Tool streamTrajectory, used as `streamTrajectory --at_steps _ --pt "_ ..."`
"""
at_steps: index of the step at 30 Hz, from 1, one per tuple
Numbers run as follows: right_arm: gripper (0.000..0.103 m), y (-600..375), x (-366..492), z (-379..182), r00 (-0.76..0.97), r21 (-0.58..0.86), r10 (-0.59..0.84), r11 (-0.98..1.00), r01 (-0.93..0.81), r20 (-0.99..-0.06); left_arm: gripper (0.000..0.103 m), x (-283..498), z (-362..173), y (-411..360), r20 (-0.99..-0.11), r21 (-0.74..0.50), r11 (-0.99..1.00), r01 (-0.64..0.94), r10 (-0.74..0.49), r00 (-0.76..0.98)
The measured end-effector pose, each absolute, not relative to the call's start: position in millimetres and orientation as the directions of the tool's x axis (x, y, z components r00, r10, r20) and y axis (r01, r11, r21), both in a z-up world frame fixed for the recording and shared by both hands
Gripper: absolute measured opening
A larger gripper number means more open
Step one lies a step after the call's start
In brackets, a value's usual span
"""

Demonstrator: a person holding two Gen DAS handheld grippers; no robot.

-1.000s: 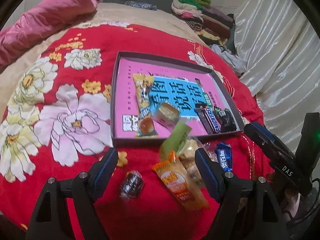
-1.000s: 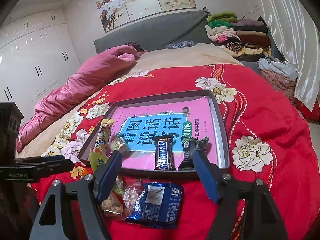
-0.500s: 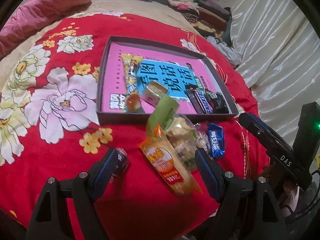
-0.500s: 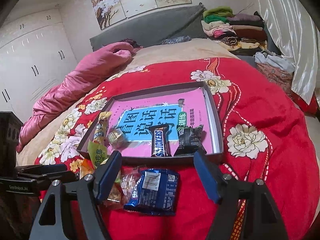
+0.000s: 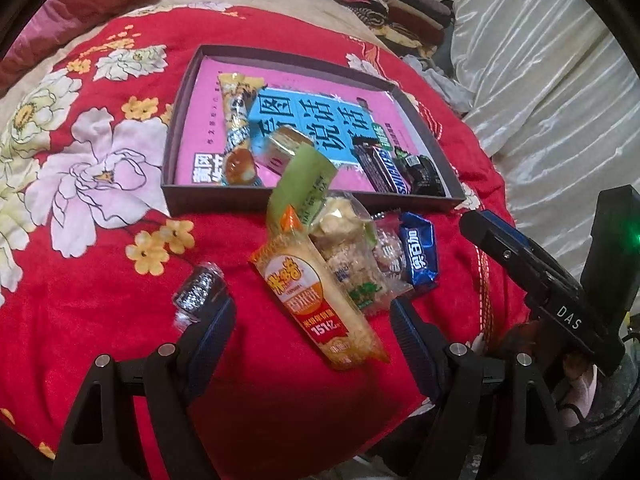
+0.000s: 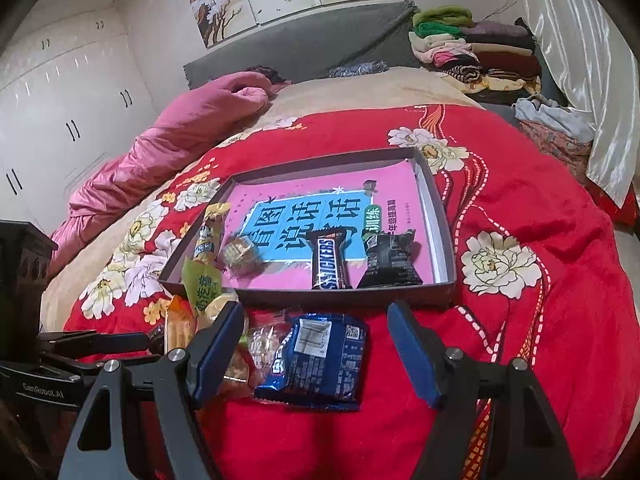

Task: Organize snacks
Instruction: 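Move the left gripper to the orange bread bag while the right approaches the blue Oreo packet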

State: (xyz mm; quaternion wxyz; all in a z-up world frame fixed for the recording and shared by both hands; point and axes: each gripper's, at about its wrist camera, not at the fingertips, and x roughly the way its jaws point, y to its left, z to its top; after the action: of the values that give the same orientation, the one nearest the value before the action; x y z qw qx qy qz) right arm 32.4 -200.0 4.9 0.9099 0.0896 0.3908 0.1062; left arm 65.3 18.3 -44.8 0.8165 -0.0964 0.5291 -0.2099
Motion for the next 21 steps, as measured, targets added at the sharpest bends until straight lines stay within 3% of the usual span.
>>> streamTrajectory --at_steps 21 --pt "0.074 -191.9 35.2 -12.0 0.608 0.240 0.267 0.962 -0.128 -0.748 0.079 64.7 -65.4 6.7 -0.821 -0.452 0.869 0.202 -0.494 0.287"
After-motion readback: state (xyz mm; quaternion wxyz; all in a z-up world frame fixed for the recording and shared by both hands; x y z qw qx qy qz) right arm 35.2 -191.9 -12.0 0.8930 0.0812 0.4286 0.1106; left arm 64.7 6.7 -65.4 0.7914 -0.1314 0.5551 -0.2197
